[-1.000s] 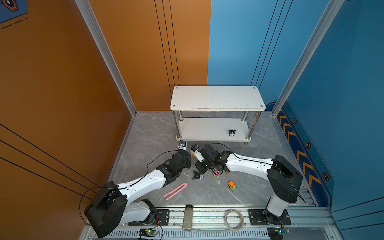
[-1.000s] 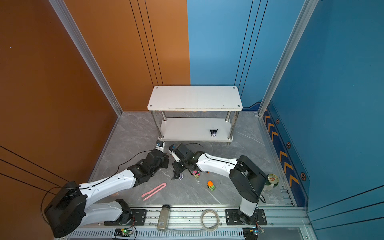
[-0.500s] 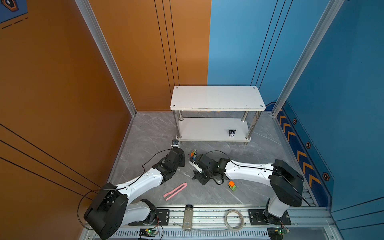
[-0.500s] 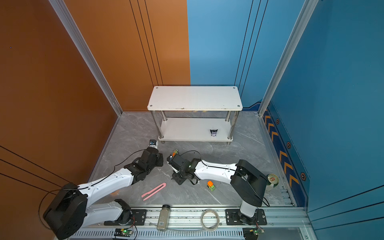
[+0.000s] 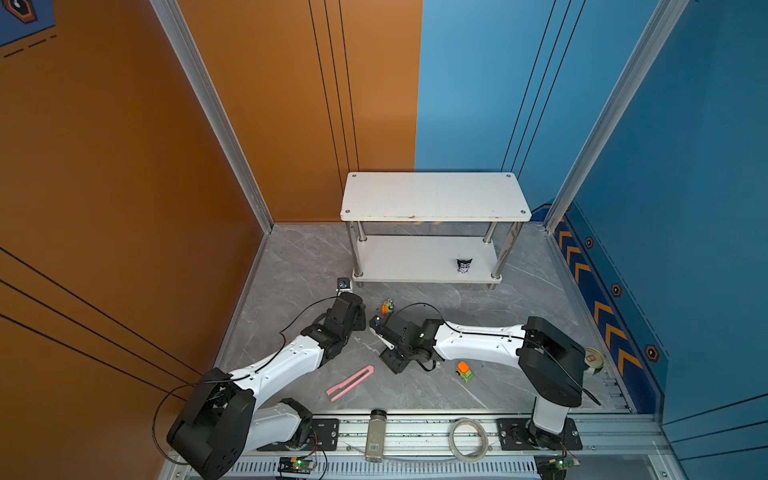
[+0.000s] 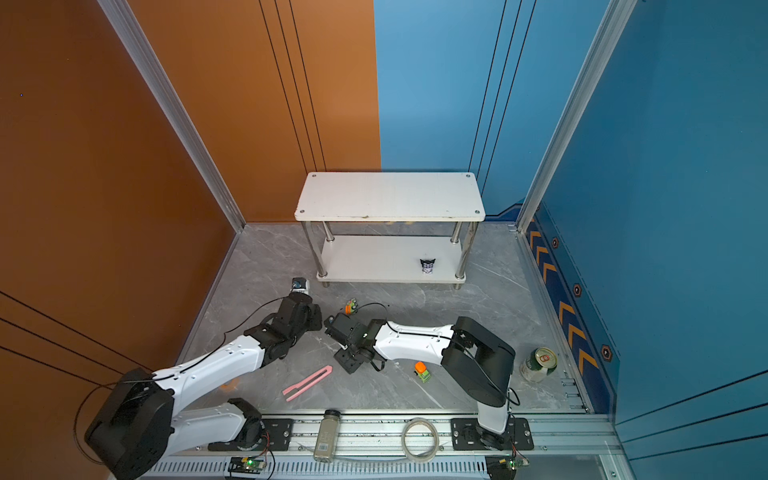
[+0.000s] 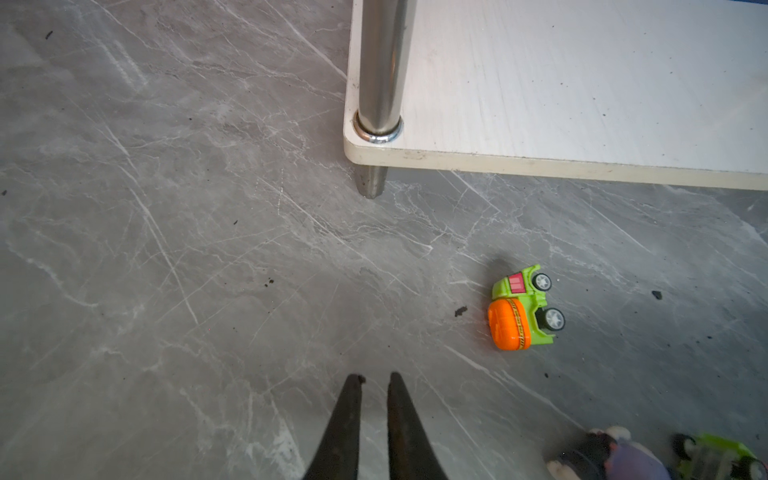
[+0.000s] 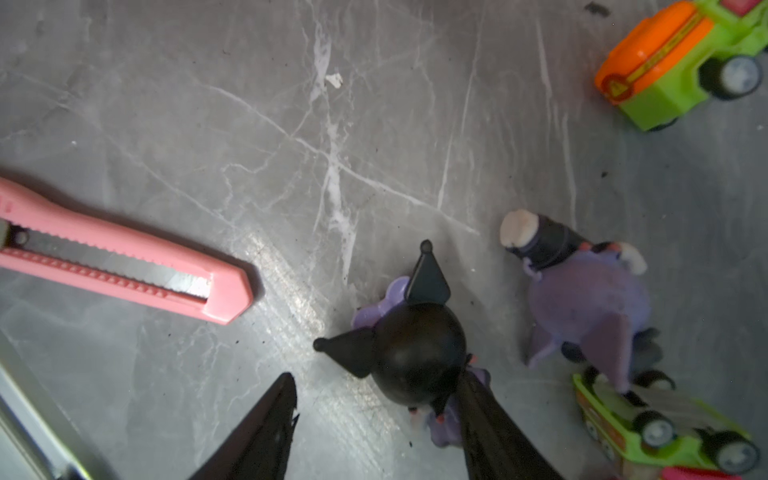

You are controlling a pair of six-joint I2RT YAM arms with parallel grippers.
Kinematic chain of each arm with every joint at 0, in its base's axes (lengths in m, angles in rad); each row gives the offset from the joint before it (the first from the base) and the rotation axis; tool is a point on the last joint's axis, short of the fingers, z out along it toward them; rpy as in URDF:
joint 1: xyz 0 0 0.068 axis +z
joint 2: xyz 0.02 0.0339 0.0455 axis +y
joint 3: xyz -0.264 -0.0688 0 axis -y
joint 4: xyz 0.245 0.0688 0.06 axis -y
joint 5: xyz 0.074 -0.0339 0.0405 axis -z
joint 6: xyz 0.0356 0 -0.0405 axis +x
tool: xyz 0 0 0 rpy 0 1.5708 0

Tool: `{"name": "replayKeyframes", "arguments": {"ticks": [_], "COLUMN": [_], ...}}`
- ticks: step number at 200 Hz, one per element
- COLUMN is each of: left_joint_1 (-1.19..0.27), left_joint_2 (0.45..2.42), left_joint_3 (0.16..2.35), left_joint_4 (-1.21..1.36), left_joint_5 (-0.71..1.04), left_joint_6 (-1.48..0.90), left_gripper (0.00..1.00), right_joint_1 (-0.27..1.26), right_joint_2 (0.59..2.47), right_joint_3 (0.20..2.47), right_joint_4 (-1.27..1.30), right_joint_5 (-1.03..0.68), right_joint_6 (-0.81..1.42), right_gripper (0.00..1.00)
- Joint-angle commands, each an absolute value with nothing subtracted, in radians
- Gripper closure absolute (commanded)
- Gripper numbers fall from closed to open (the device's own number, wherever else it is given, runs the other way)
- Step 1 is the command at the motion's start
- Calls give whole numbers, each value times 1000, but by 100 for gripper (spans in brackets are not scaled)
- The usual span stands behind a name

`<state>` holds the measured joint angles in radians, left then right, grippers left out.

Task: Place and organize the plastic toys onto the shelf
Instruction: 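Lower the right gripper and grasp the second black Kuromi figure, then lift the Kuromi figure with the right gripper while the left gripper approaches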

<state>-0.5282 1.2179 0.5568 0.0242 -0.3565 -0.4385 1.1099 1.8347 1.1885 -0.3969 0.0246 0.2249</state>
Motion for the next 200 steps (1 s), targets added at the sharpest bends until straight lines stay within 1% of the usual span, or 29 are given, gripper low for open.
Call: {"name": "replayKeyframes", "arguments": {"ticks": [1,30,64,82,122,130,146,156,178,192,200], "left_joint_1": [-516,-509,-505,-503,-502,-503,-503,-503,-502,-502,-502], "left_joint_2": [1232,1240,1244,1245,1244,1243,1241,1240,1215,1181,1155], "left_joint_3": [586,593,592,589,589,587,583,577,553,536,526], "left_joint_4": [0,1,1,3,2,1,6,19,65,95,109], "left_joint_5": [-334,-323,-316,-314,-310,-310,-303,-290,-246,-221,-207], "left_joint_6": [-453,-453,-456,-459,-457,-454,-454,-453,-449,-448,-446], "left_gripper": [84,84,84,84,84,84,84,83,75,66,59], "right_joint_1": [1102,1089,1074,1063,1036,1030,1017,1008,985,970,962], "right_joint_2": [1886,1921,1928,1929,1916,1908,1885,1864,1813,1764,1730], "right_joint_3": [1196,1196,1187,1180,1152,1136,1104,1082,1036,1009,993], "right_joint_4": [-366,-328,-291,-264,-217,-200,-158,-124,-57,-23,-3], "right_joint_5": [29,35,93,93,51,31,-14,-46,-136,-193,-226], "right_joint_6": [210,217,230,233,244,247,261,270,298,315,326], "right_gripper": [35,36,37,40,56,62,79,85,91,96,97]}}
